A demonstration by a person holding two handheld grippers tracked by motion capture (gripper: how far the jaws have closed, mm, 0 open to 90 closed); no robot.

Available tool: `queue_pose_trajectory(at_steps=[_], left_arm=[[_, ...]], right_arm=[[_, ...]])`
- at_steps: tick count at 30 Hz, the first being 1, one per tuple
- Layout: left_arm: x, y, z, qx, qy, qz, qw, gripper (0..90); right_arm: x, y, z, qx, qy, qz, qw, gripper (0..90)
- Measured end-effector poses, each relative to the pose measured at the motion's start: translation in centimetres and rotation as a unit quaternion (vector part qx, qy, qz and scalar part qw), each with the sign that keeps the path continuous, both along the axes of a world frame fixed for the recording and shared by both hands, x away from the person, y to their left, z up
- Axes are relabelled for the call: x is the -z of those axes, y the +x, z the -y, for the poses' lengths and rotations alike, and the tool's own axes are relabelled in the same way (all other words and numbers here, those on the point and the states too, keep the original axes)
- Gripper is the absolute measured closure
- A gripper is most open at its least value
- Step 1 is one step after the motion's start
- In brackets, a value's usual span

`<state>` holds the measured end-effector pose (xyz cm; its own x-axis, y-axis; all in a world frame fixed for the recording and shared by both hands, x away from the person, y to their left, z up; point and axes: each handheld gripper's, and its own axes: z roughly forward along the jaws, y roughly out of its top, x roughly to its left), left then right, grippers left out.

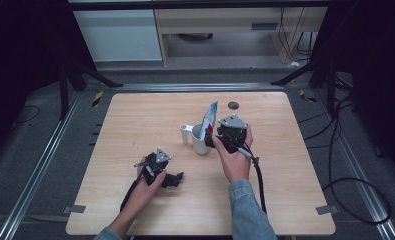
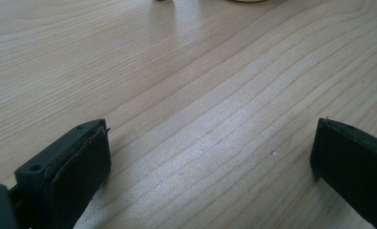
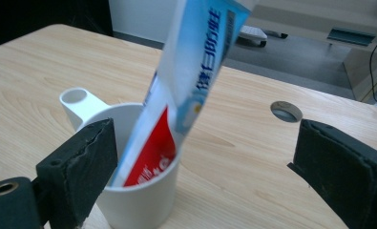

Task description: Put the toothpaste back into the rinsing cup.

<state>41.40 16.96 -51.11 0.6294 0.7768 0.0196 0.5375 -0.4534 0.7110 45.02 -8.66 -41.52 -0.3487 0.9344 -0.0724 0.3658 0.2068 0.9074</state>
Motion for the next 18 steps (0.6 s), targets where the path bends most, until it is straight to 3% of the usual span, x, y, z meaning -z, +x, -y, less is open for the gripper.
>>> queue_pose_trajectory(at_steps=[9, 18], left_arm=[[0.0, 0.0, 0.0, 0.0, 0.0, 0.0, 1.0, 0.0], [0.0, 0.0, 0.0, 0.0, 0.0, 0.0, 1.0, 0.0]], right_arm=[[0.8, -1.6, 1.9, -0.006, -0.044, -0.017, 0.9989, 13.9], [1.9, -2.8, 3.7, -0.01, -0.066, -0.042, 0.9969, 15.3]])
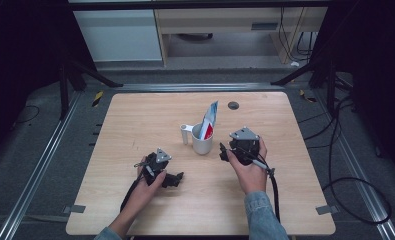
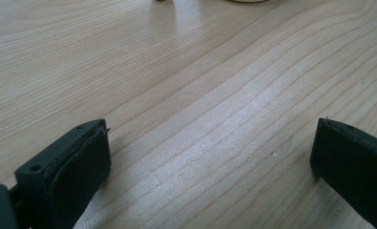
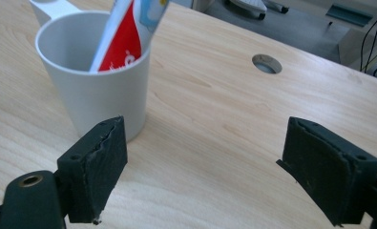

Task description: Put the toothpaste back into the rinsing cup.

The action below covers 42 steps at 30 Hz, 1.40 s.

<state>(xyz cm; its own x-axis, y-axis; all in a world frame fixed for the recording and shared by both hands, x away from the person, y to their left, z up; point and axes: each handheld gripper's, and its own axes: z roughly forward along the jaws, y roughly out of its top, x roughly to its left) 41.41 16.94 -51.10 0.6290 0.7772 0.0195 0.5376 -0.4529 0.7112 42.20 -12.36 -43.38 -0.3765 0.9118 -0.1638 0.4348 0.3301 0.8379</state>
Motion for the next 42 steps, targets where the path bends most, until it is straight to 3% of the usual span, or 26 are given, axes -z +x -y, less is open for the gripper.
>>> queue_pose_trajectory(at_steps=[19, 25, 33, 42], left_arm=[[0.0, 0.0, 0.0, 0.0, 0.0, 0.0, 1.0, 0.0], [0.0, 0.0, 0.0, 0.0, 0.0, 0.0, 1.0, 0.0], [0.0, 0.0, 0.0, 0.0, 0.0, 0.0, 1.0, 0.0], [0.0, 0.0, 0.1, 0.0, 0.0, 0.0, 1.0, 0.0]], right_arm=[[5.0, -0.5, 3.4, 0.01, 0.024, -0.069, 0.9973, 16.3], [5.9, -1.0, 4.4, 0.019, 0.028, -0.07, 0.997, 15.6], [7.0, -1.0, 6.5, 0.056, 0.041, -0.074, 0.9949, 13.6], [7.8, -0.5, 6.8, 0.081, 0.049, -0.086, 0.9918, 11.9]])
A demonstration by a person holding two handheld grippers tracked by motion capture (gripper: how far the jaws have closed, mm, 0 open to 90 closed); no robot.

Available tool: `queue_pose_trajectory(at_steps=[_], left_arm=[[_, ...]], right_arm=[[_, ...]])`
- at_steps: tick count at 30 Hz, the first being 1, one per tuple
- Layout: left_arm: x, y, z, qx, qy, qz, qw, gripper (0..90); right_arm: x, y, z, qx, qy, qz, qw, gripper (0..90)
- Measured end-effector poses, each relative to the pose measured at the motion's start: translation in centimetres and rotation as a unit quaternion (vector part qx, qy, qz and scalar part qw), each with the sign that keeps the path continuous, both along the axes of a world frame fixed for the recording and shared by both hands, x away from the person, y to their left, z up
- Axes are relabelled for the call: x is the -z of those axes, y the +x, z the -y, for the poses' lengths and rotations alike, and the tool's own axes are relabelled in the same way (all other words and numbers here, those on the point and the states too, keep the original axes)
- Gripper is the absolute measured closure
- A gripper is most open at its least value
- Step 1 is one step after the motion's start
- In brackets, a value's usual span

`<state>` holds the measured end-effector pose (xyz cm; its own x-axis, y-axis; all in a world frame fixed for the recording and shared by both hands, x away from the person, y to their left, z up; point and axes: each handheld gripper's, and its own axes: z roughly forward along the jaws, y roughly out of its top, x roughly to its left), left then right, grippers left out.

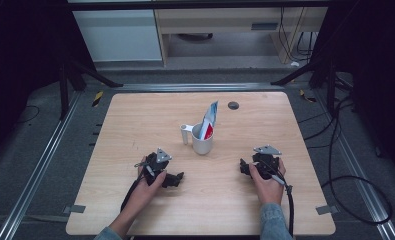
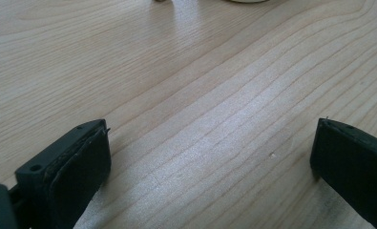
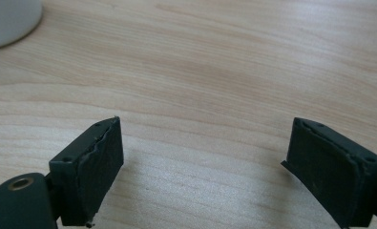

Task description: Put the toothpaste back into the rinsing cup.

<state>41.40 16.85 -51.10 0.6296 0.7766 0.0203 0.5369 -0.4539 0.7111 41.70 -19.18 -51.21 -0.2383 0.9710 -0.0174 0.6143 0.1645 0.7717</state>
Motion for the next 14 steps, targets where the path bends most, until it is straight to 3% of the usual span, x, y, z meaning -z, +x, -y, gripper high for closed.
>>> queue_pose_trajectory(at_steps=[2, 4, 7, 14], left_arm=[[0.01, -0.02, 0.02, 0.0, -0.001, -0.001, 1.0, 0.0], [0.0, -0.04, 0.05, 0.001, -0.001, -0.001, 1.0, 0.0], [-0.01, -0.06, 0.07, 0.003, 0.001, -0.001, 1.0, 0.0], [0.0, -0.07, 0.13, 0.003, 0.0, -0.001, 1.0, 0.0]], right_arm=[[0.13, 0.25, -0.02, 0.002, -0.007, -0.017, 0.9998, 9.2], [0.17, 0.49, 0.2, 0.014, 0.002, -0.027, 0.9995, 4.9], [0.21, 0.57, 0.22, 0.018, 0.001, -0.03, 0.9994, 2.8], [0.22, 0.57, 0.24, 0.056, 0.003, -0.036, 0.9978, 0.4]])
